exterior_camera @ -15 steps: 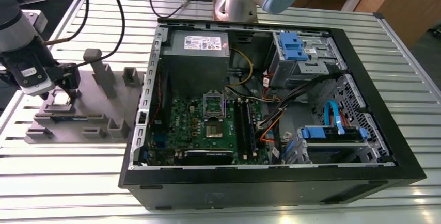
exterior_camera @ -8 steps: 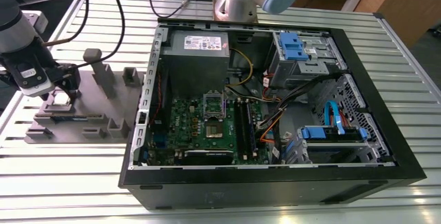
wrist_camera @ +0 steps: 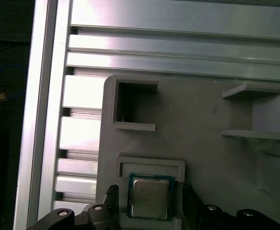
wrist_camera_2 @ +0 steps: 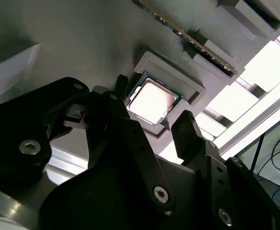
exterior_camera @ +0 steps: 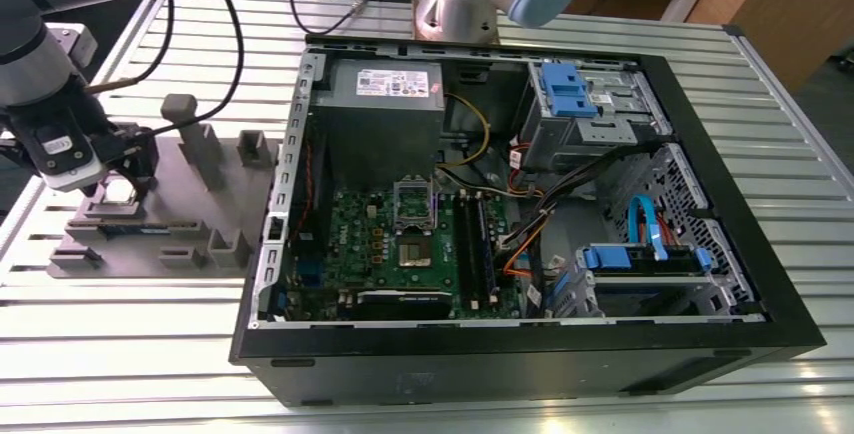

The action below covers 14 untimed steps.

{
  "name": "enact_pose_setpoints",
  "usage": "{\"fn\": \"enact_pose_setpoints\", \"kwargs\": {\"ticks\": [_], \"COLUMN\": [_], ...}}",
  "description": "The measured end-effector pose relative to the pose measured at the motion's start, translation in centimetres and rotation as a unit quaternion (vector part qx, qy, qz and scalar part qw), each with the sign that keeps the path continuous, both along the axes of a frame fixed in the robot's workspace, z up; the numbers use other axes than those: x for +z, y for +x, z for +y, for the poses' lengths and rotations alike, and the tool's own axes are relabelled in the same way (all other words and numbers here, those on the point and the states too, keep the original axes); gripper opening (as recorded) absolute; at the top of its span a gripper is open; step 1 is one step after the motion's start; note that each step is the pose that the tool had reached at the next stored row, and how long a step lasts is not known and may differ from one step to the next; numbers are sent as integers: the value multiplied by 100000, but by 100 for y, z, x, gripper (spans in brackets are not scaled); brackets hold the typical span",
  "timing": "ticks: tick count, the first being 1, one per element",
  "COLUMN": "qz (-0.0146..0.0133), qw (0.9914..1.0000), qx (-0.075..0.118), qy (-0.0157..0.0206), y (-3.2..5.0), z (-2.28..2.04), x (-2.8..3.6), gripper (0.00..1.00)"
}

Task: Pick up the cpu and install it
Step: 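Pick up the cpu and move it towards the insertion slot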

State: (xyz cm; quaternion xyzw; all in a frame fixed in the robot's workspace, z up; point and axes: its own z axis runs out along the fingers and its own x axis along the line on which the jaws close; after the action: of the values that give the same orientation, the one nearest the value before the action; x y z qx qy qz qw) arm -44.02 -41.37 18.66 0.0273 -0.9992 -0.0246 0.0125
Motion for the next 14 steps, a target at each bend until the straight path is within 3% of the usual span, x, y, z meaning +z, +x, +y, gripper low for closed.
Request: {"fn": "enact_pose_setpoints", "kwargs": {"ticks": [5,14], "qz": [-83,-103], "qw": [99998,99998], "qx": [-580,-642], "qy": [-205,-198], "y": [1,-8], "z": [-1,-2], "x": [-24,-41], "gripper": [64,64]}}
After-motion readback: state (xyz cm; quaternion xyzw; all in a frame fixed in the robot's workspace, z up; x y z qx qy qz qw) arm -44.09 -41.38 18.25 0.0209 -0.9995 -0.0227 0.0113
